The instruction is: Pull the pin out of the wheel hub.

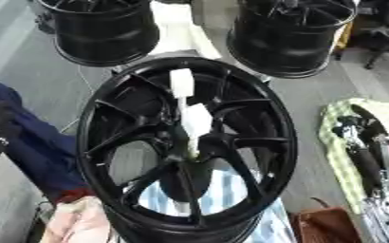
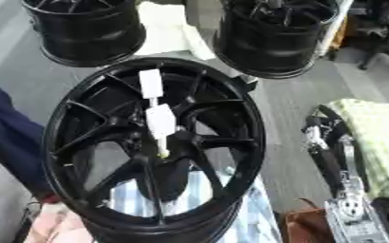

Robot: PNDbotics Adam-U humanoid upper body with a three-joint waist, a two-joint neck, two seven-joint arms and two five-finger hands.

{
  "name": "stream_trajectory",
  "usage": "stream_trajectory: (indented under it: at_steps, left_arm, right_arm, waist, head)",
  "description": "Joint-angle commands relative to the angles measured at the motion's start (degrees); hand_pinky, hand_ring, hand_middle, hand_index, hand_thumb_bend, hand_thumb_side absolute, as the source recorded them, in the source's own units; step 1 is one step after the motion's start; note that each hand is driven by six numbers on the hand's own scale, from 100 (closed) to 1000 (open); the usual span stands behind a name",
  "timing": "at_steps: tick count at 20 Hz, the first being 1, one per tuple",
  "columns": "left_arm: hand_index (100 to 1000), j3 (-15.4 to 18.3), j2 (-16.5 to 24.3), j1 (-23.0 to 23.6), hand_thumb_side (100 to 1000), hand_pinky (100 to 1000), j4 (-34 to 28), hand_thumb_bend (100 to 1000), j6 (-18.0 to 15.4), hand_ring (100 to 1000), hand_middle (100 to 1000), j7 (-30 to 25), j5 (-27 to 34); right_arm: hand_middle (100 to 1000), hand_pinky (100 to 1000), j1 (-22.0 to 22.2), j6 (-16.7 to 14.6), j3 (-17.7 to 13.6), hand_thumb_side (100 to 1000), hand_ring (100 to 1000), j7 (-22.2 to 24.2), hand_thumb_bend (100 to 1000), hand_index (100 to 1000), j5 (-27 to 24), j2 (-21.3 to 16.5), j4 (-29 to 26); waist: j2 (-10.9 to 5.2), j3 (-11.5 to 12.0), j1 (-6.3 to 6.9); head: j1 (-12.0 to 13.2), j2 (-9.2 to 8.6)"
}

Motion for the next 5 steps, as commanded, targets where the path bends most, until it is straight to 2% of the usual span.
stream_trajectory:
  at_steps: [1,2,3,5]
  left_arm:
    - [1000,-0.1,0.5,-0.5,951,970,-1.0,139,-0.8,991,954,-0.9,-0.3]
    - [991,-0.1,0.4,-0.6,924,963,-1.2,148,-1.2,968,945,-1.2,0.2]
    - [965,-0.1,0.3,-0.6,854,943,-1.3,128,-1.7,923,913,-1.5,1.0]
    - [919,0.1,0.2,-0.5,769,890,-1.5,100,-2.8,851,837,-1.8,2.6]
  right_arm:
    - [660,733,-0.5,-0.1,-0.1,617,639,0.2,100,893,-0.4,-0.4,-1.4]
    - [660,733,-0.4,0.0,-0.2,616,639,0.2,100,893,-0.3,-0.5,-1.3]
    - [658,733,-0.4,0.0,-0.2,617,637,0.1,100,893,-0.3,-0.5,-1.3]
    - [654,733,-0.5,0.0,-0.1,619,634,0.1,100,893,-0.3,-0.5,-1.5]
  waist:
    - [-0.28,-0.1,0.14]
    - [-0.31,-0.1,0.13]
    - [-0.32,-0.1,0.13]
    - [-0.31,-0.1,0.15]
  head:
    - [0.0,-0.14]
    - [0.1,-0.14]
    - [0.2,-0.14]
    - [0.3,-0.14]
